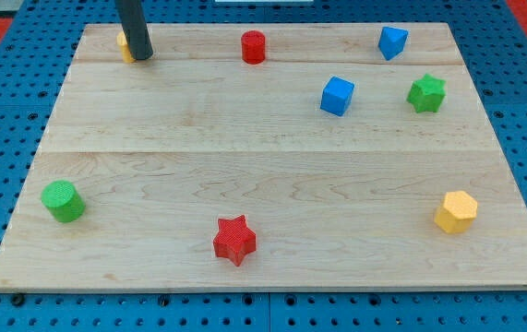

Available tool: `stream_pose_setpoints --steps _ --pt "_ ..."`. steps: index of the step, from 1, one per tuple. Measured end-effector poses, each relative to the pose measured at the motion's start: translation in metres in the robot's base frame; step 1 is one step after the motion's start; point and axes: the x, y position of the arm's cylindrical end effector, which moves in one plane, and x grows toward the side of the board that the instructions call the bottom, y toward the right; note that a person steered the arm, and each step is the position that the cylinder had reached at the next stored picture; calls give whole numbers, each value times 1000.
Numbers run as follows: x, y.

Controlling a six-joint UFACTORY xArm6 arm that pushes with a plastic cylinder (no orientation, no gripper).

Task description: Push the blue cube to the center left

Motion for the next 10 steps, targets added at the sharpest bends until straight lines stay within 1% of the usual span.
stream_pose_setpoints --steps 1,2,3,4,5,10 --pt "0 0" --pt "26 23" --pt "64 85" --pt "78 106" --pt "72 104" --pt "72 106"
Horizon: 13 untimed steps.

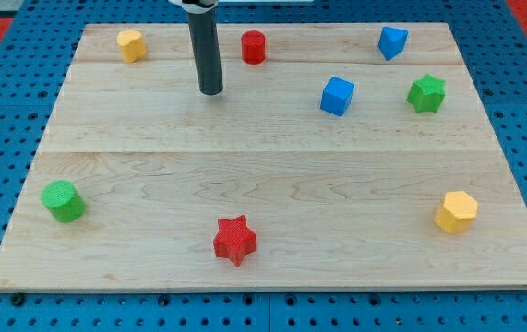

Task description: Push the blue cube to the center left

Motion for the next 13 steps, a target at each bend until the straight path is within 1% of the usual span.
stream_pose_setpoints --steps 1,3,5,6,7,8,9,10,11,12,13 --pt "-1 1" --pt "-2 39" --pt "-3 130" --pt "-35 140" --pt "-22 209" --pt "13 219" --pt "25 95" --pt "20 -40" --pt "22 -14" --pt "22 39" --pt "3 69"
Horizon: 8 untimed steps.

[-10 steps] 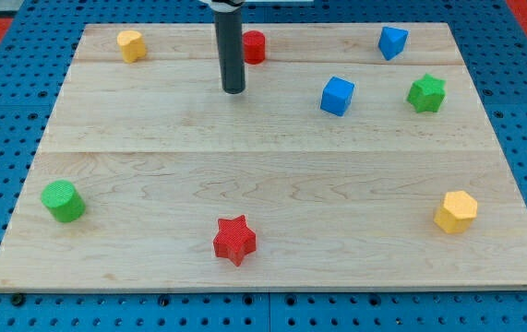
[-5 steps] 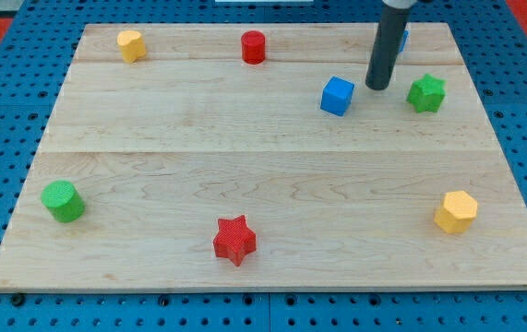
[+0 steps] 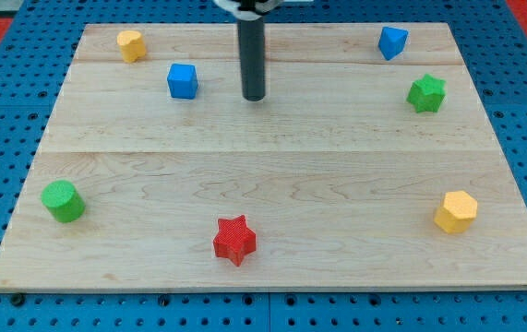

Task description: Push the blue cube to the center left

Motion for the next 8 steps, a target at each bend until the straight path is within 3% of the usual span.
stream_pose_setpoints --steps 1,2,3,4,5,6,7,8 --pt "-37 -21" --pt "-42 -91" --pt "14 -143" --pt "27 -152" --pt "52 -121" --pt "57 -184" --pt "70 -189" --pt "124 -195"
